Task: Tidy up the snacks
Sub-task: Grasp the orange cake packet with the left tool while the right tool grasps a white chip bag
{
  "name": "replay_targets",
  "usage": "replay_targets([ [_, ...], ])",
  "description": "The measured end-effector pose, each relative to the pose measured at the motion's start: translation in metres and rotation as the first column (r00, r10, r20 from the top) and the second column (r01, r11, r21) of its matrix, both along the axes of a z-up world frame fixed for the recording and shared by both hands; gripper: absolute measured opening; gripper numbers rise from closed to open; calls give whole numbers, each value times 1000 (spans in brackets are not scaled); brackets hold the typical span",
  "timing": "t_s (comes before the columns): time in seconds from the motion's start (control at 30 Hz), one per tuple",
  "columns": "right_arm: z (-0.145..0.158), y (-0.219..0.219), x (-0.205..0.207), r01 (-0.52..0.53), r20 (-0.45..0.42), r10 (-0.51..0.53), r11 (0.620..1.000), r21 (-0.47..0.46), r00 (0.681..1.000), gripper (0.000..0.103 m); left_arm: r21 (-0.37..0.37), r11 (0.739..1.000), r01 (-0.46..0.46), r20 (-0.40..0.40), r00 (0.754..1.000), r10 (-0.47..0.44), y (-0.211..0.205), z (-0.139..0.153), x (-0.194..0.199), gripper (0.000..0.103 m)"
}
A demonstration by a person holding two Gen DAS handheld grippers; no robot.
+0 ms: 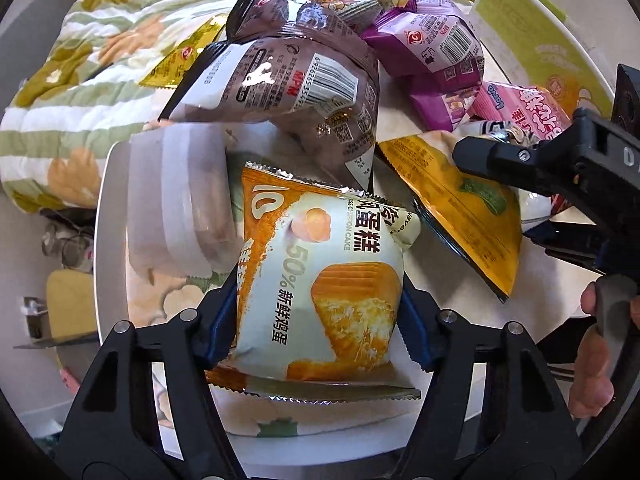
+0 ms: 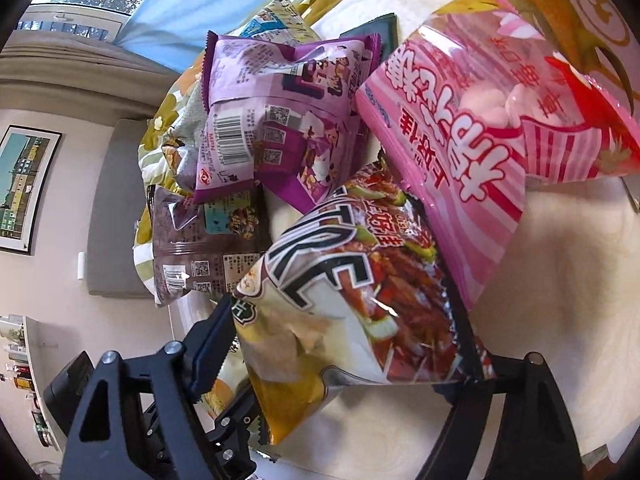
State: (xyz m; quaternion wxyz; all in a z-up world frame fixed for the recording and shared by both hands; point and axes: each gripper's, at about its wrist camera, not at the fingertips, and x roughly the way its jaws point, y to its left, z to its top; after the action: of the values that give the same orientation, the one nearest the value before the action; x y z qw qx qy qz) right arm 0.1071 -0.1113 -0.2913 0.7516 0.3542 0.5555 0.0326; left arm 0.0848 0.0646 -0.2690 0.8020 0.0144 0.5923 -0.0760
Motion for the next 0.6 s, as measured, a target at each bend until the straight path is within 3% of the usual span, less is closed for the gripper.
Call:
replay_targets([
  [0.03, 1, -2, -4, -3, 0, 3, 1000, -2, 1000, 68, -4, 1000, -2, 0, 1000, 2, 0, 1, -2, 65],
  [0.13, 2, -4, -11, -8, 5, 8, 1000, 3, 1000, 65, -12, 1000, -9, 1, 1000, 9, 3, 3, -6, 65],
  [0.6, 36, 3, -33, -18, 60, 19, 1000, -24, 998, 63, -54, 998, -34, 48, 998, 36, 11, 33, -30, 64],
])
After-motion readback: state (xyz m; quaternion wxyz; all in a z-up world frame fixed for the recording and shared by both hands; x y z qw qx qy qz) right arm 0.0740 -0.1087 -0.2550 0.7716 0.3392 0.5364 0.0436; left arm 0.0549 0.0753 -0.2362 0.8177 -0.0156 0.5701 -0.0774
